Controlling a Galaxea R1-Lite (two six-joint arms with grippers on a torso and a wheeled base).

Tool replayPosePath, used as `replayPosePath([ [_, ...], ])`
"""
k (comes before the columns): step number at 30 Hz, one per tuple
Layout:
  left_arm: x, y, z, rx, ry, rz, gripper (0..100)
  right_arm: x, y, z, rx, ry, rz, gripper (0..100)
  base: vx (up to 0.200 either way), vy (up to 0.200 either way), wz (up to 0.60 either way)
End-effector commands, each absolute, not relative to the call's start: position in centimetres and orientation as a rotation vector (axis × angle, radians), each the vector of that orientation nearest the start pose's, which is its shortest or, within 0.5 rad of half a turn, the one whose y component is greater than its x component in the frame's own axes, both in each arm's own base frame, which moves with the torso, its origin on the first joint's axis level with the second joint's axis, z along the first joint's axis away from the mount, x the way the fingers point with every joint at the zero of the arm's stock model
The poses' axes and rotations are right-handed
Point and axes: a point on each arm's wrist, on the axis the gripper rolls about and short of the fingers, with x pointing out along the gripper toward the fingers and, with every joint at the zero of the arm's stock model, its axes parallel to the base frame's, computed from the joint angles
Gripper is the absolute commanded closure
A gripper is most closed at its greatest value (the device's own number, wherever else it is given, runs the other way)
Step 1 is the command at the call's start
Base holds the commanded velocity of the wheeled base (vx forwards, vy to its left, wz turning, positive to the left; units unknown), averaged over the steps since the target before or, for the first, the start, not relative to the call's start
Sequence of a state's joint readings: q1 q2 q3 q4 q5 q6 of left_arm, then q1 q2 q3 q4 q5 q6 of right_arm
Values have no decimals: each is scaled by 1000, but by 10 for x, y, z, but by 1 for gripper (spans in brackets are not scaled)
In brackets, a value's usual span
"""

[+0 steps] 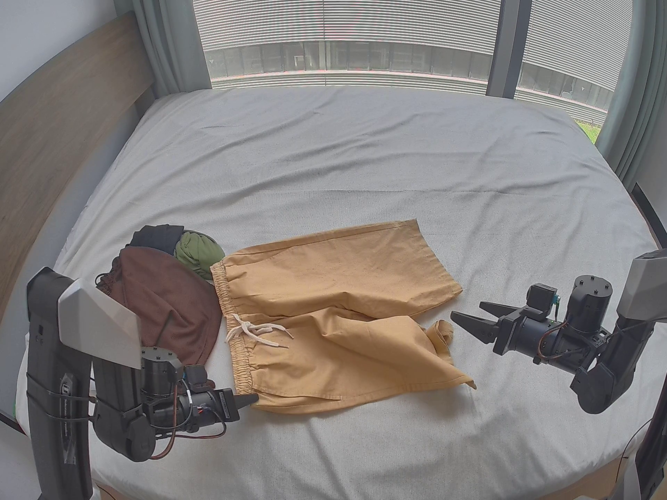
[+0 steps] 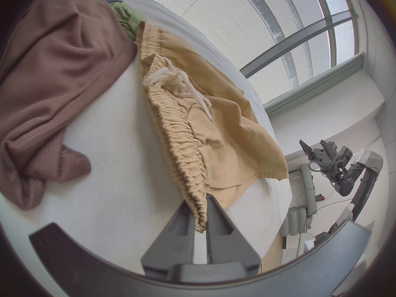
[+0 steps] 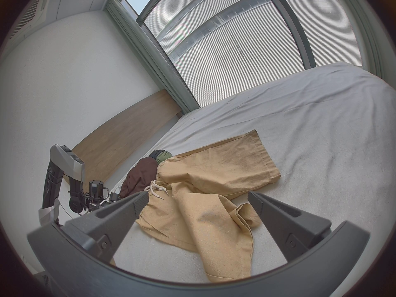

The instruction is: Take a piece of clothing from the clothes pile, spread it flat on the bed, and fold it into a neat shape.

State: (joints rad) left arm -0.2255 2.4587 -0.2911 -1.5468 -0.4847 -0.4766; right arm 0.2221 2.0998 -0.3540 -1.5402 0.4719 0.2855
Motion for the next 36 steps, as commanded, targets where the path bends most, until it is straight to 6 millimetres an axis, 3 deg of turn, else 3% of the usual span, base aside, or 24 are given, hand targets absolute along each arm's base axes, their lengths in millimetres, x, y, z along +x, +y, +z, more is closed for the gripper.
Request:
replayPosePath([
  [1, 251, -56, -34, -539, 777, -512, 100, 284, 75, 48, 303, 326, 656, 0, 0, 0, 0],
  [9, 246, -33, -39, -488, 774, -460, 100, 288, 71, 35, 323, 372, 633, 0, 0, 0, 0],
  [24, 245, -37, -44, -489, 797, -493, 100, 302, 67, 18, 369, 406, 599, 0, 0, 0, 0],
  [25, 246, -37, -43, -489, 791, -496, 0, 304, 67, 18, 380, 403, 596, 0, 0, 0, 0],
  [32, 238, -38, -22, -496, 751, -551, 0, 311, 71, 23, 520, 448, 574, 0, 0, 0, 0],
  [36, 229, -37, 0, -481, 694, -567, 0, 322, 74, 31, 582, 486, 550, 0, 0, 0, 0],
])
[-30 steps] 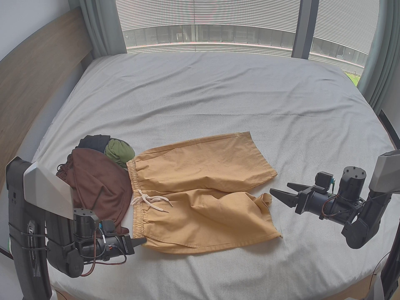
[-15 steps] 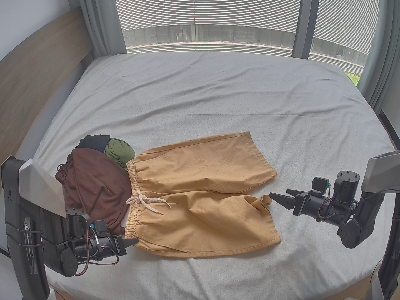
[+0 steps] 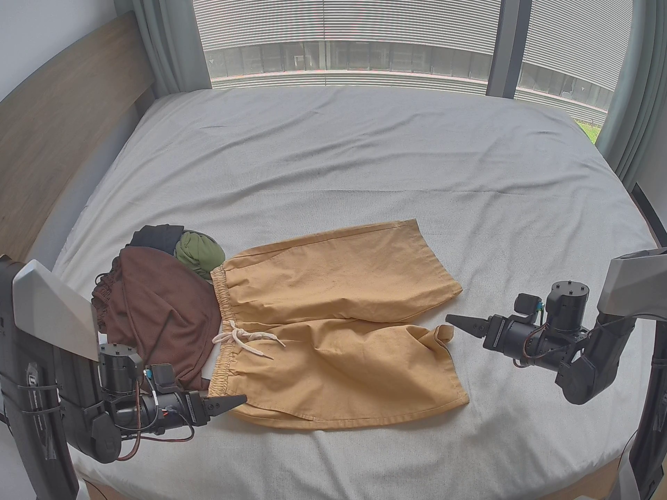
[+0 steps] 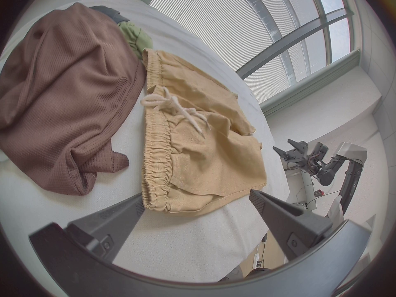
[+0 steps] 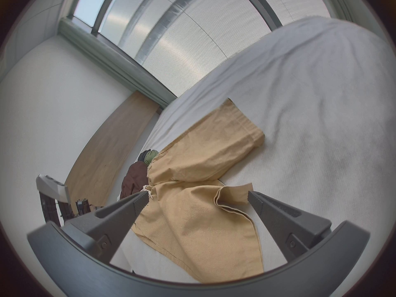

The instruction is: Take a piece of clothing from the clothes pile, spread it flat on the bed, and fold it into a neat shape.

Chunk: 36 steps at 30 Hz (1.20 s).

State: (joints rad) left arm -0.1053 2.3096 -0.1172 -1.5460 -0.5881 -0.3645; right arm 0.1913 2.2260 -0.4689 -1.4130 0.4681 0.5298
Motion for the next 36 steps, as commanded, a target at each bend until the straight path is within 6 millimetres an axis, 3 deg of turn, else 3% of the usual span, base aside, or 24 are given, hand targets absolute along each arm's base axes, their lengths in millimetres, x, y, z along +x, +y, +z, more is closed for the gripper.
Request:
replayPosePath([
  [1, 227, -36, 3, -478, 685, -566, 0, 324, 74, 32, 594, 486, 547, 0, 0, 0, 0],
  [8, 231, -35, 30, -449, 550, -585, 0, 347, 78, 46, 652, 421, 560, 0, 0, 0, 0],
  [12, 237, -38, 38, -444, 506, -608, 0, 360, 79, 49, 658, 468, 540, 0, 0, 0, 0],
  [16, 240, -46, 27, -441, 552, -629, 0, 369, 75, 49, 666, 487, 518, 0, 0, 0, 0],
  [24, 241, -56, 15, -432, 602, -659, 0, 375, 75, 10, 681, 603, 467, 0, 0, 0, 0],
  [33, 240, -58, 7, -434, 636, -662, 0, 373, 78, 0, 693, 688, 424, 0, 0, 0, 0],
  [36, 240, -60, 2, -435, 658, -663, 0, 377, 87, -7, 707, 697, 400, 0, 0, 0, 0],
])
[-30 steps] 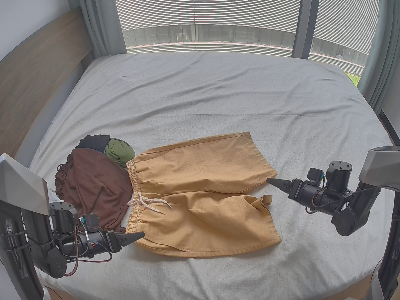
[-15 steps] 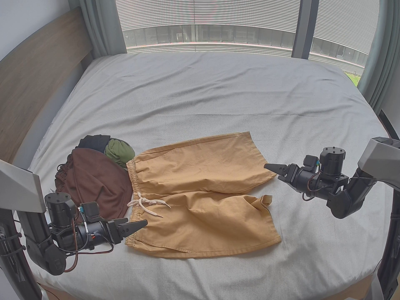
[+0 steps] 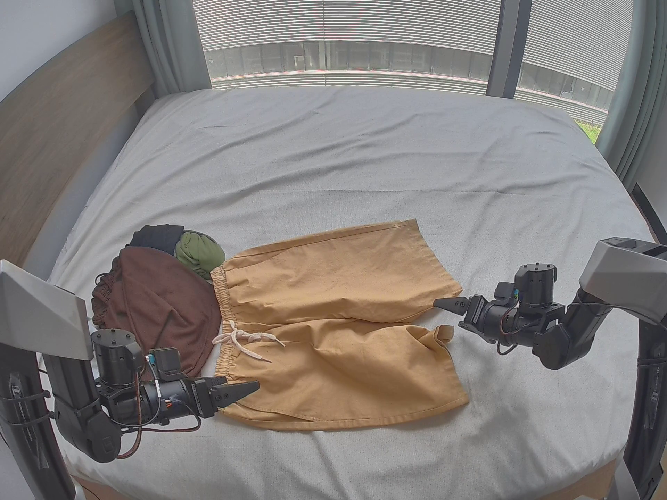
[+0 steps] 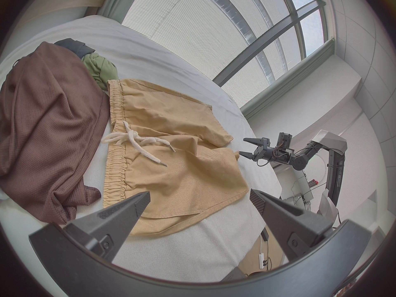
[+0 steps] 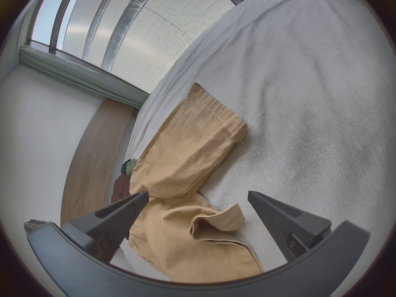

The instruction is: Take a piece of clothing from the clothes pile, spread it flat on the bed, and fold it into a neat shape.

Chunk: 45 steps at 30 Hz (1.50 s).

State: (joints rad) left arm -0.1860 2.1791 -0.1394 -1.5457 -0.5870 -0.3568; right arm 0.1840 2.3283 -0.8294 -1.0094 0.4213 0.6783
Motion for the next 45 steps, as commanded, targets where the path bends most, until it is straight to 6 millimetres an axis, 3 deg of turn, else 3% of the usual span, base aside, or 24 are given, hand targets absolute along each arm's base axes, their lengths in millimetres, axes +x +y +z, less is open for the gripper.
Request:
replayPosePath([
  [1, 240, -60, 2, -435, 659, -666, 0, 377, 89, -9, 708, 702, 398, 0, 0, 0, 0],
  [29, 238, -67, -7, -433, 702, -684, 0, 370, 98, -13, 696, 794, 369, 0, 0, 0, 0],
  [30, 238, -67, -8, -432, 704, -684, 0, 371, 98, -14, 692, 784, 362, 100, 0, 0, 0],
  [45, 236, -74, -14, -426, 735, -703, 0, 380, 96, -8, 681, 699, 362, 100, 0, 0, 0],
])
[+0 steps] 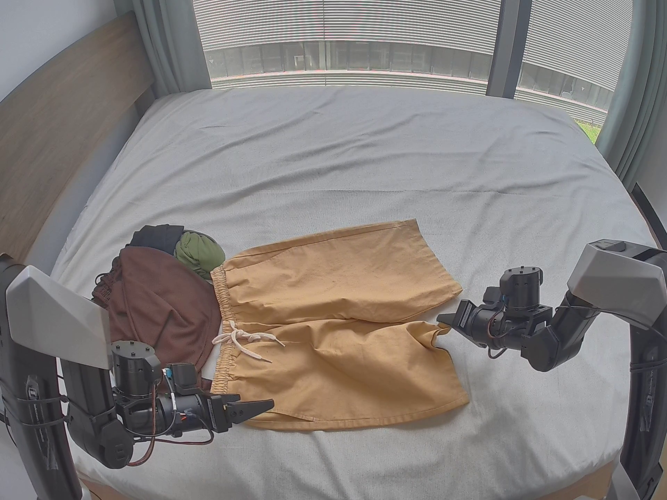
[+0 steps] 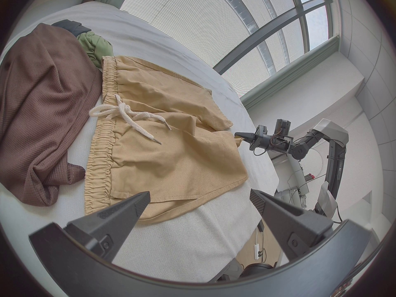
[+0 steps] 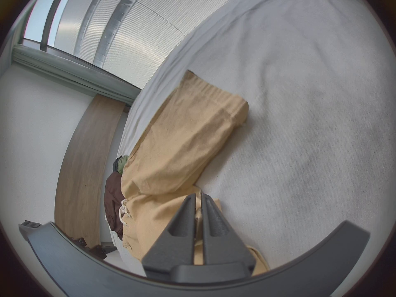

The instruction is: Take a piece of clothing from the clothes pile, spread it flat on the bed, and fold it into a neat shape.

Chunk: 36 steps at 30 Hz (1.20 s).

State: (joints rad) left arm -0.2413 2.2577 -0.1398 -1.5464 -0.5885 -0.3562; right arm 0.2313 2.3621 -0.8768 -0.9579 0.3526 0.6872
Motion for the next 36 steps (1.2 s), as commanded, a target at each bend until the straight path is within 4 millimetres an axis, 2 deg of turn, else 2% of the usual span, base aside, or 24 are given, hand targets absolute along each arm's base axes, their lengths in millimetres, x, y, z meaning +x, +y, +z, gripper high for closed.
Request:
replayPosePath([
  [1, 236, -74, -14, -426, 736, -705, 0, 380, 96, -8, 682, 693, 362, 100, 0, 0, 0],
  [9, 235, -75, -14, -425, 740, -707, 0, 390, 97, -1, 677, 619, 359, 100, 0, 0, 0],
  [20, 234, -77, -19, -424, 760, -711, 0, 407, 91, -3, 670, 495, 377, 100, 0, 0, 0],
  [27, 235, -77, -22, -426, 771, -708, 0, 416, 85, -21, 608, 444, 386, 100, 0, 0, 0],
  [36, 236, -76, -23, -425, 771, -699, 0, 419, 77, -23, 578, 415, 377, 100, 0, 0, 0],
])
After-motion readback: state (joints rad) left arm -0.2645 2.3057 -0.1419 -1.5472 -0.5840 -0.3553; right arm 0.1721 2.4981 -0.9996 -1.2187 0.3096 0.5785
